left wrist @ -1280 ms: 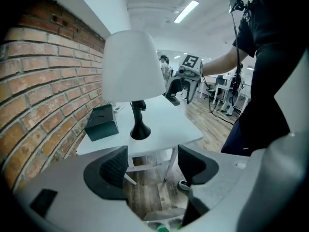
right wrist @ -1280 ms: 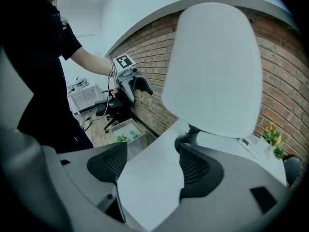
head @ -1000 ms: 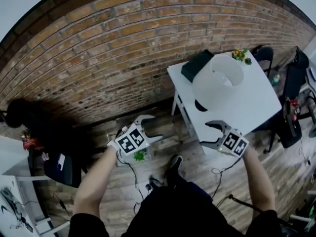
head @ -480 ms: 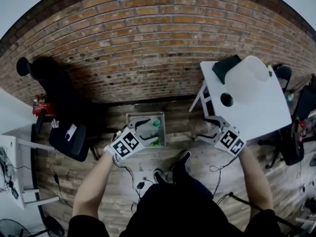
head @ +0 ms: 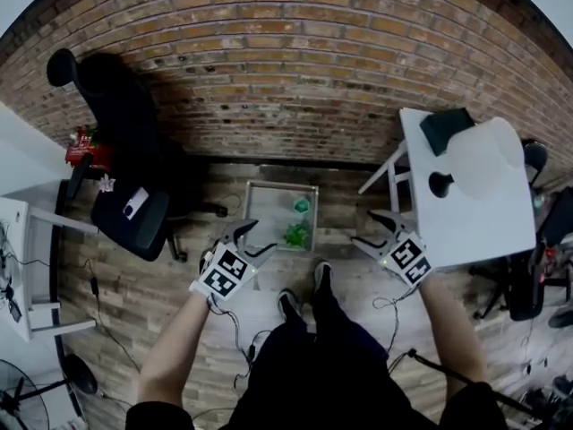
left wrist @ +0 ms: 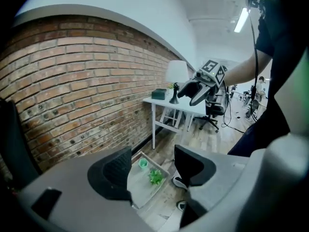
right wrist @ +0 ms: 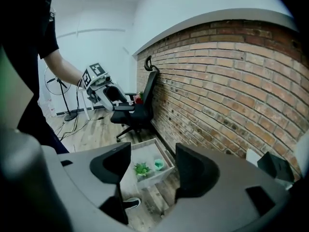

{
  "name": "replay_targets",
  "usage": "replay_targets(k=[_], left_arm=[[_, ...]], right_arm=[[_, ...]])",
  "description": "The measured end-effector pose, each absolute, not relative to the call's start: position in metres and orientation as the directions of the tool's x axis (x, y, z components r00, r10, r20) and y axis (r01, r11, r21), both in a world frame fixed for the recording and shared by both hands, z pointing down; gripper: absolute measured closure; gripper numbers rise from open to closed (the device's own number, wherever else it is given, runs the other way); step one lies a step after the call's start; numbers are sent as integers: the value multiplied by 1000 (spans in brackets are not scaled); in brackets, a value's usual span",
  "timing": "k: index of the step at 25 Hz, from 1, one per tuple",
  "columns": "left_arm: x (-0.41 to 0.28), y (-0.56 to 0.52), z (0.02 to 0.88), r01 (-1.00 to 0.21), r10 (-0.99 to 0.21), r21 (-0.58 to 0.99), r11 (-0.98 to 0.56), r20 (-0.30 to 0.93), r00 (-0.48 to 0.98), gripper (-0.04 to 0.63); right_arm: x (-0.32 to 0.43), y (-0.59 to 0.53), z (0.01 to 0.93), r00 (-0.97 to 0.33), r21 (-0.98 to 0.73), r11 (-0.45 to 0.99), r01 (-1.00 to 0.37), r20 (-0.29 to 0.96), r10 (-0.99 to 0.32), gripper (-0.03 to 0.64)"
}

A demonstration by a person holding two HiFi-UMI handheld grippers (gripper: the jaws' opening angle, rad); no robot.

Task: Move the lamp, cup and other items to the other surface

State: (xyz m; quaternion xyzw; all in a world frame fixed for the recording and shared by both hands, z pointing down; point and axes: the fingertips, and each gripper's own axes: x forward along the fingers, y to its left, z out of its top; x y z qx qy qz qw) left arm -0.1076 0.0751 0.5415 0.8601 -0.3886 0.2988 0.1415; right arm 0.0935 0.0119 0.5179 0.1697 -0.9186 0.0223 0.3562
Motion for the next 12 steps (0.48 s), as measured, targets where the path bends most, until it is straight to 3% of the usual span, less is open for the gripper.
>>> replay_targets(k=[6, 12], left_arm=[[-128, 84, 578, -858, -666, 36, -512, 614, 424, 418], [-135, 77, 618, -911, -682, 68, -407, 640, 353, 447]], right_arm=[[68, -9, 583, -680, 44, 933, -358, 672, -293, 336], [42, -36, 656, -681, 27, 926, -378, 669, -297, 342]])
